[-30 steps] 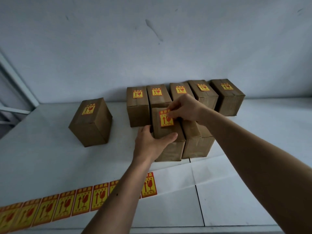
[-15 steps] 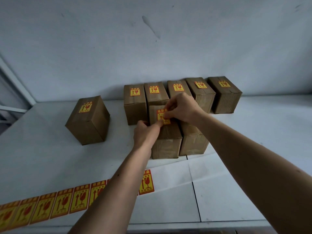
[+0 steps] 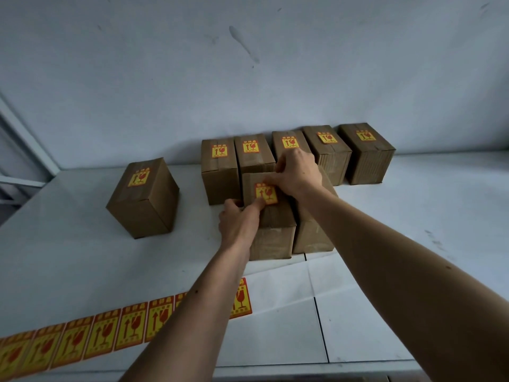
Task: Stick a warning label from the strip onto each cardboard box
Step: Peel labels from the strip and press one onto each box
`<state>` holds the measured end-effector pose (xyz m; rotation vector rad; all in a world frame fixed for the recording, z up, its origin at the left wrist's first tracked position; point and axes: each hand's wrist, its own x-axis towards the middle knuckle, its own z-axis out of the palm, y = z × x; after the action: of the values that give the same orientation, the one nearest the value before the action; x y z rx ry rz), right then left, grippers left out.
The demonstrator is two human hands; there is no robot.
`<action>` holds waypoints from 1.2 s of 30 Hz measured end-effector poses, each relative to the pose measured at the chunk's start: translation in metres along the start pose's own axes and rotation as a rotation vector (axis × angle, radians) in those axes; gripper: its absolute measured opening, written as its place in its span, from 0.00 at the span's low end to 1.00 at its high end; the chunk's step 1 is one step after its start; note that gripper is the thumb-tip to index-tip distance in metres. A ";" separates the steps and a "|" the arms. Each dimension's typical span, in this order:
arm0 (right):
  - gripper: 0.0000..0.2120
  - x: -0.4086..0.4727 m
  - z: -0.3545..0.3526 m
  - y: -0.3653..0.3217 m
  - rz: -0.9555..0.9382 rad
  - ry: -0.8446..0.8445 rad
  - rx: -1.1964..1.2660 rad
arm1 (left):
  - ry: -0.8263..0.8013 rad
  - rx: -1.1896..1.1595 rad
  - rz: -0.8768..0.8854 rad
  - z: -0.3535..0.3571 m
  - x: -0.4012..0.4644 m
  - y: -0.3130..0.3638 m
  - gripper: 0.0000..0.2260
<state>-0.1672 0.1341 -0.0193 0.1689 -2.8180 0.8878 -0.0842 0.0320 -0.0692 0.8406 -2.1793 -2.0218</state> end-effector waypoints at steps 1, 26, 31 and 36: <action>0.17 0.000 -0.002 0.004 -0.004 -0.003 0.025 | 0.004 0.009 -0.005 0.001 0.000 0.000 0.28; 0.13 -0.011 -0.035 0.014 -0.220 -0.350 -0.120 | 0.013 0.051 0.016 0.003 0.002 -0.003 0.30; 0.20 -0.007 -0.012 0.008 -0.082 -0.085 -0.117 | -0.028 0.040 -0.010 -0.002 -0.004 -0.004 0.30; 0.18 -0.016 -0.014 0.008 -0.055 -0.046 -0.117 | -0.031 0.023 -0.011 -0.007 -0.014 0.000 0.29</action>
<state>-0.1513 0.1498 -0.0160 0.2514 -2.8829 0.7141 -0.0699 0.0313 -0.0641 0.8320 -2.2233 -2.0320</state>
